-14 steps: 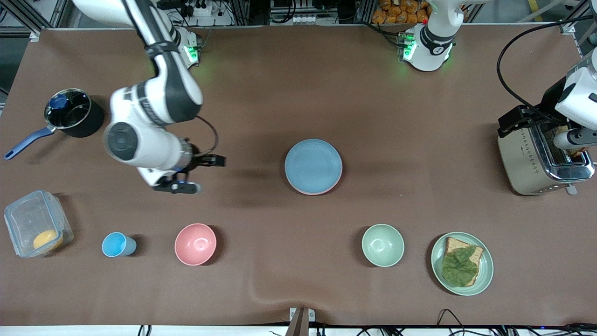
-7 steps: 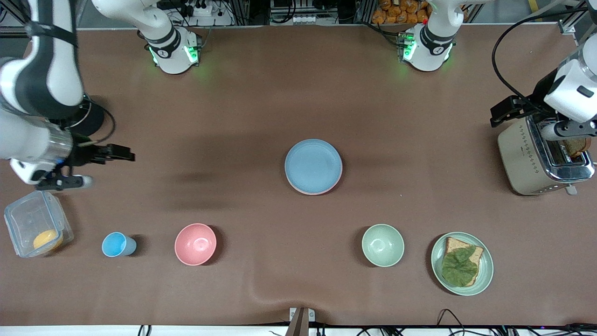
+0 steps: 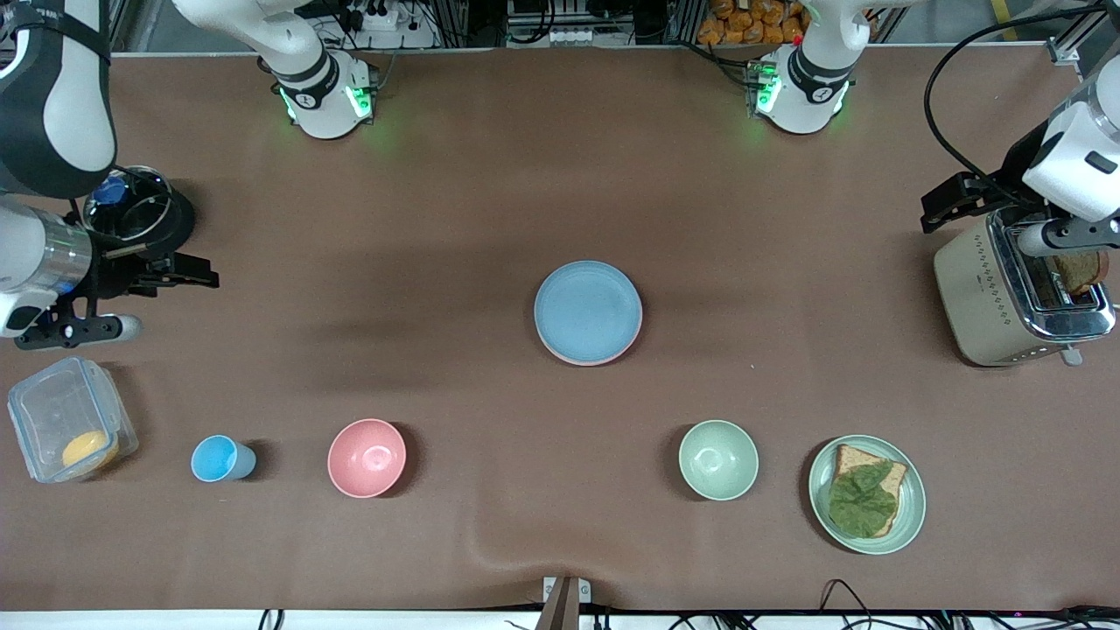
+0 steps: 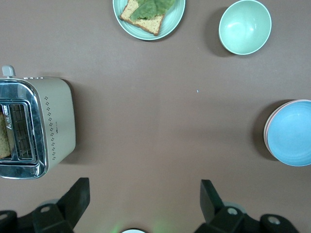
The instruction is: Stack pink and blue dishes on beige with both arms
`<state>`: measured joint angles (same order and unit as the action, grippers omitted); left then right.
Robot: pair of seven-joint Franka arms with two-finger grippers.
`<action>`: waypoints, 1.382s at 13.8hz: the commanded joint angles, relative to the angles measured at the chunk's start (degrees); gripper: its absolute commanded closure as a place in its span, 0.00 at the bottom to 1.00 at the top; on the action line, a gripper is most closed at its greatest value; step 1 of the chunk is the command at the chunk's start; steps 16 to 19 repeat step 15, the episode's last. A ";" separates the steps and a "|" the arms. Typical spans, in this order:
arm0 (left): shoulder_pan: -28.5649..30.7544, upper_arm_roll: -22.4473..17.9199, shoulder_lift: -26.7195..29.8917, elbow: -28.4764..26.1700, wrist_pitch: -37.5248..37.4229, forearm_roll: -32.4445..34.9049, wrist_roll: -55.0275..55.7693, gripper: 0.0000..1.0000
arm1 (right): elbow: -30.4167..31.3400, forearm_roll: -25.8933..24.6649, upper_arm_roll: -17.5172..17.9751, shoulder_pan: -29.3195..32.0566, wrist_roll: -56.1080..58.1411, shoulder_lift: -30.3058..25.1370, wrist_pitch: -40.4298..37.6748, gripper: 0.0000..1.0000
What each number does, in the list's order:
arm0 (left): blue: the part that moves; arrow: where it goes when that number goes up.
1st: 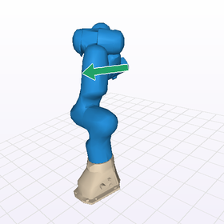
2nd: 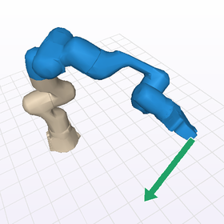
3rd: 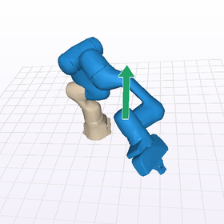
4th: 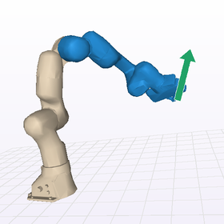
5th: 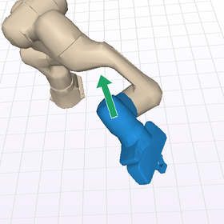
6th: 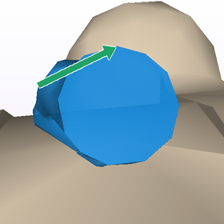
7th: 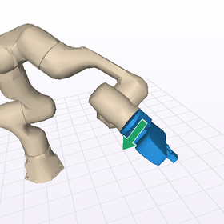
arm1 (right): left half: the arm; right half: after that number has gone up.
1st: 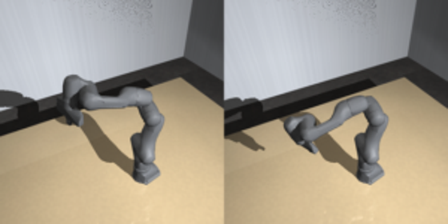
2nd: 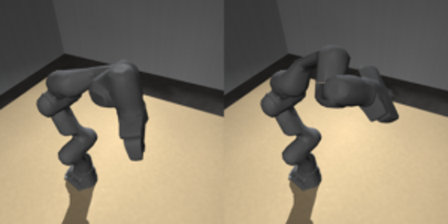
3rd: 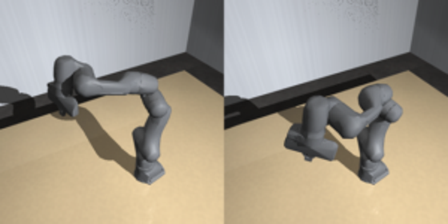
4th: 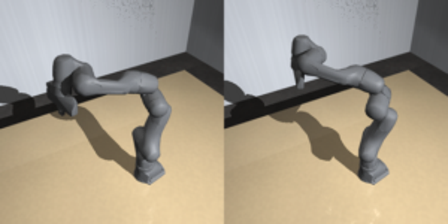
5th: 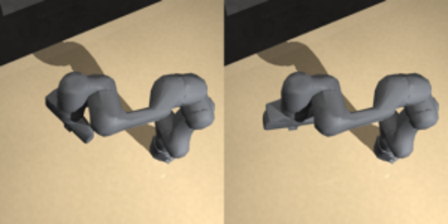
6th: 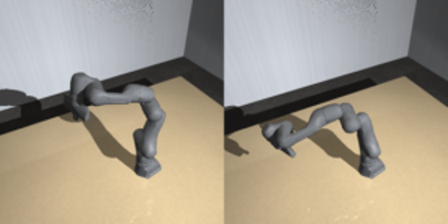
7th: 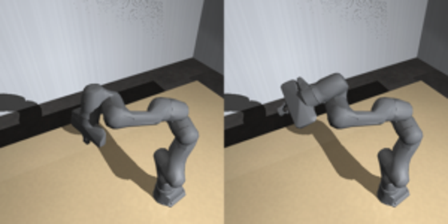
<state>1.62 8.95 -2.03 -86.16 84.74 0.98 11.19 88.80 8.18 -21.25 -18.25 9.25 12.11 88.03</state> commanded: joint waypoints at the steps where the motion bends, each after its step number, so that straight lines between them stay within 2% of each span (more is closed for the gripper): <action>1: 0.40 0.11 1.15 -0.50 -0.45 -0.98 -1.52 0.00 | 1.02 -3.08 8.84 6.63 -4.32 -5.67 -0.93 0.00; 3: 0.49 0.11 1.15 -0.50 -0.54 -0.98 -1.61 0.00 | 1.55 -4.74 12.62 9.97 -4.33 -8.05 -0.93 0.00; 5: 0.49 -0.07 1.15 -0.50 -0.45 -0.98 -1.70 0.00 | 2.34 -7.03 17.97 14.18 -4.42 -10.60 -0.93 0.00; 7: 0.49 -0.07 0.98 0.02 -0.45 -0.98 -2.92 0.00 | 3.22 -7.13 20.98 17.44 -4.86 -12.80 -0.93 0.00; 10: 0.49 -0.07 0.89 0.37 -0.54 -1.07 -3.10 0.00 | 3.22 -7.13 22.74 19.12 -8.62 -14.04 -2.07 0.00; 19: 0.32 0.28 0.97 0.37 -0.45 -1.24 -3.02 0.00 | 2.96 -7.13 22.66 18.86 -8.90 -13.86 -1.81 0.00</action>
